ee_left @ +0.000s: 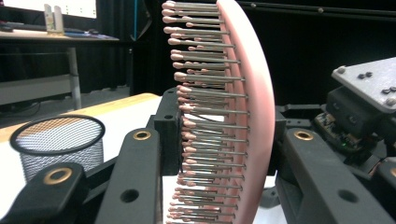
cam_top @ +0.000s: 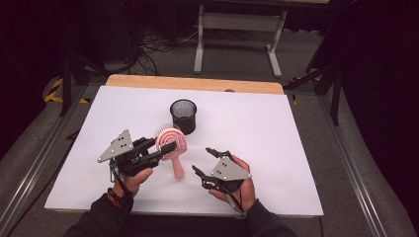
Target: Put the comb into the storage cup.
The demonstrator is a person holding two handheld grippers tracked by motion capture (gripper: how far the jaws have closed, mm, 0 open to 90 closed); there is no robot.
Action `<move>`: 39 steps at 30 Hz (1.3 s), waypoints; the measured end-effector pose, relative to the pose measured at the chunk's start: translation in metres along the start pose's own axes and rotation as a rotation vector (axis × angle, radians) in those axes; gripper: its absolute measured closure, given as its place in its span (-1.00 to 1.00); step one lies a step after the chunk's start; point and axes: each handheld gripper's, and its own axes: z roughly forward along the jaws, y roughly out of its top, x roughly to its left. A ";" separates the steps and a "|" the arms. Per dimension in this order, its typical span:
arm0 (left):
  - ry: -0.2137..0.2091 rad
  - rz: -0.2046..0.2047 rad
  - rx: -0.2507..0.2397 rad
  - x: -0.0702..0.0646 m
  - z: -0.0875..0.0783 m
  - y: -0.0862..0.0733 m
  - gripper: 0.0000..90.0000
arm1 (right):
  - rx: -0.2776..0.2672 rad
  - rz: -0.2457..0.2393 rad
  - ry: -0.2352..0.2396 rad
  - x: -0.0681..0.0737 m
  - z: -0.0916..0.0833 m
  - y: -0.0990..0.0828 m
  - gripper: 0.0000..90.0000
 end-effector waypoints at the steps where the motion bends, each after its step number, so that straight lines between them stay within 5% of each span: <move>1: 0.007 0.002 0.003 0.001 -0.001 0.000 0.41 | -0.004 -0.001 -0.002 -0.001 -0.002 0.000 -0.25; 14: 0.052 0.001 0.009 0.011 -0.012 0.005 0.41 | -0.038 0.000 -0.052 -0.019 -0.025 -0.013 -0.36; 39: 0.112 0.021 0.023 0.025 -0.023 0.009 0.41 | 0.008 0.021 -0.129 -0.038 -0.042 -0.035 -0.71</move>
